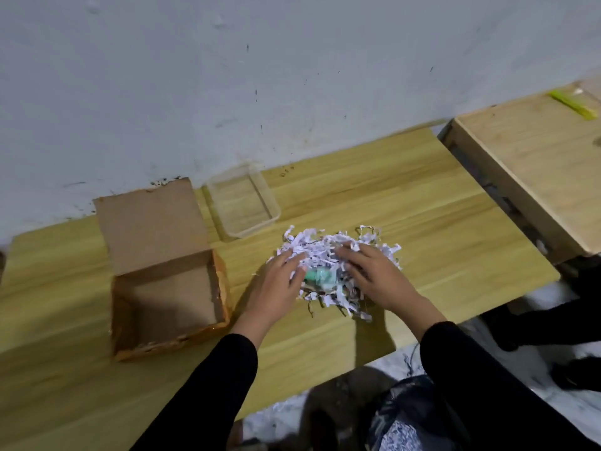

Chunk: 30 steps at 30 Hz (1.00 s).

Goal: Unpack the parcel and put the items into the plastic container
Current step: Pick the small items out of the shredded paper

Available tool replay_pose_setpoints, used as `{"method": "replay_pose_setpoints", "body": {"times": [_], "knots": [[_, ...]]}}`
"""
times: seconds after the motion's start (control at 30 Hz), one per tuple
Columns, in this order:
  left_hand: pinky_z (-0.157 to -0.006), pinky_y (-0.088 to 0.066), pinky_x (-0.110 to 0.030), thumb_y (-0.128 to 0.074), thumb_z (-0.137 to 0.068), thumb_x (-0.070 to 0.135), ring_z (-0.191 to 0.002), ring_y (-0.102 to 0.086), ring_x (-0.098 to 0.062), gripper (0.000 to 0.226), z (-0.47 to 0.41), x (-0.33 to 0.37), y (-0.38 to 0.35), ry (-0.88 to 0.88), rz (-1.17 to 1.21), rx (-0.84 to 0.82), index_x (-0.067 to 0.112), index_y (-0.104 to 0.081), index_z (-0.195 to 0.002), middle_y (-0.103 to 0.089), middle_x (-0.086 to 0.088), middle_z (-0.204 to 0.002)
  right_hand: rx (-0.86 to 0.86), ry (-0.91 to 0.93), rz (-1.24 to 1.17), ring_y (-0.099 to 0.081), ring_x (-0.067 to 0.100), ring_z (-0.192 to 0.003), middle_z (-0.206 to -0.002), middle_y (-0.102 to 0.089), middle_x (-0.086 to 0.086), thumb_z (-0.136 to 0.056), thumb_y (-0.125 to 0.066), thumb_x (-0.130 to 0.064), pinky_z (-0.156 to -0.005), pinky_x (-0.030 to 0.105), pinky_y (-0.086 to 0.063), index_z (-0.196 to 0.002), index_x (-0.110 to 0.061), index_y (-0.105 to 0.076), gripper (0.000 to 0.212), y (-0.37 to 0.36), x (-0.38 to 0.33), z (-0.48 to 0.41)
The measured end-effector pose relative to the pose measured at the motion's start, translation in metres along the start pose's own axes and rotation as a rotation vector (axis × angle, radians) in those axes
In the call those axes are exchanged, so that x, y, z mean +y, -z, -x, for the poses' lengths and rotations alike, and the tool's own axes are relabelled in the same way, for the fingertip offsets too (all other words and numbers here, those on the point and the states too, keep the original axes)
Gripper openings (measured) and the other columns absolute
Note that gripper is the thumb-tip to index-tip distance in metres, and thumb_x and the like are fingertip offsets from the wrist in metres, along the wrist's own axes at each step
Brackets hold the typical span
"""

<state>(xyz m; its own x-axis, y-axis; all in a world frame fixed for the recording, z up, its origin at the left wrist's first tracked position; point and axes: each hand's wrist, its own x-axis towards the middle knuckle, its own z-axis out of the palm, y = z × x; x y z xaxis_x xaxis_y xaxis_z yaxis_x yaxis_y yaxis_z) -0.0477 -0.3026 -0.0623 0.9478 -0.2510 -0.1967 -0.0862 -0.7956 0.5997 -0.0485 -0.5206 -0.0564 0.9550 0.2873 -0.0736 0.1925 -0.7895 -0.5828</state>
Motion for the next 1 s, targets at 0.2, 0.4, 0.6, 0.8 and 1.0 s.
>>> {"method": "replay_pose_setpoints", "body": {"times": [0.2, 0.4, 0.6, 0.8, 1.0], "knots": [[-0.098, -0.038, -0.034, -0.052, -0.090, 0.008, -0.116, -0.051, -0.028, 0.029, -0.002, -0.019, 0.007, 0.167, 0.045, 0.229, 0.009, -0.062, -0.117, -0.058, -0.011, -0.120, 0.193, -0.211, -0.217, -0.051, 0.007, -0.073, -0.106, -0.052, 0.005, -0.091, -0.052, -0.011, -0.075, 0.025, -0.052, -0.128, -0.022, -0.054, 0.038, 0.025, 0.015, 0.004], [-0.104, -0.034, -0.031, -0.048, -0.086, 0.000, -0.128, -0.037, -0.019, 0.039, 0.012, 0.005, 0.004, 0.029, 0.046, 0.354, 0.014, -0.059, -0.121, -0.047, -0.003, -0.133, 0.395, -0.159, -0.051, -0.050, 0.029, -0.111, -0.126, -0.050, 0.017, -0.084, -0.057, 0.001, -0.093, 0.036, -0.050, -0.116, -0.010, -0.062, 0.035, 0.019, 0.008, 0.011], [-0.119, -0.014, -0.034, -0.029, -0.101, 0.025, -0.144, -0.014, -0.011, 0.043, 0.006, -0.007, -0.008, -0.069, -0.024, 0.002, 0.028, -0.032, -0.144, -0.025, 0.008, -0.154, 0.209, -0.004, 0.113, -0.054, 0.031, -0.114, -0.123, -0.060, 0.012, -0.085, -0.055, -0.002, -0.095, 0.044, -0.048, -0.118, -0.008, -0.061, 0.034, 0.008, 0.004, 0.004], [-0.120, -0.005, -0.035, -0.024, -0.095, 0.055, -0.145, 0.003, -0.009, 0.060, 0.015, -0.023, -0.011, -0.028, -0.121, -0.015, 0.028, -0.018, -0.148, -0.006, 0.012, -0.156, 0.289, -0.182, 0.055, -0.053, 0.033, -0.114, -0.122, -0.060, 0.015, -0.085, -0.056, -0.001, -0.095, 0.039, -0.044, -0.118, -0.004, -0.060, 0.033, 0.016, 0.018, 0.014], [-0.114, 0.012, -0.029, -0.012, -0.078, 0.072, -0.140, 0.018, -0.010, 0.085, 0.021, -0.026, -0.022, -0.019, -0.344, 0.056, 0.027, -0.002, -0.149, 0.008, 0.008, -0.156, 0.130, 0.059, 0.021, -0.057, 0.027, -0.099, -0.105, -0.062, 0.012, -0.081, -0.064, -0.012, -0.084, 0.036, -0.050, -0.107, -0.008, -0.063, 0.027, -0.007, -0.038, 0.010]]}}
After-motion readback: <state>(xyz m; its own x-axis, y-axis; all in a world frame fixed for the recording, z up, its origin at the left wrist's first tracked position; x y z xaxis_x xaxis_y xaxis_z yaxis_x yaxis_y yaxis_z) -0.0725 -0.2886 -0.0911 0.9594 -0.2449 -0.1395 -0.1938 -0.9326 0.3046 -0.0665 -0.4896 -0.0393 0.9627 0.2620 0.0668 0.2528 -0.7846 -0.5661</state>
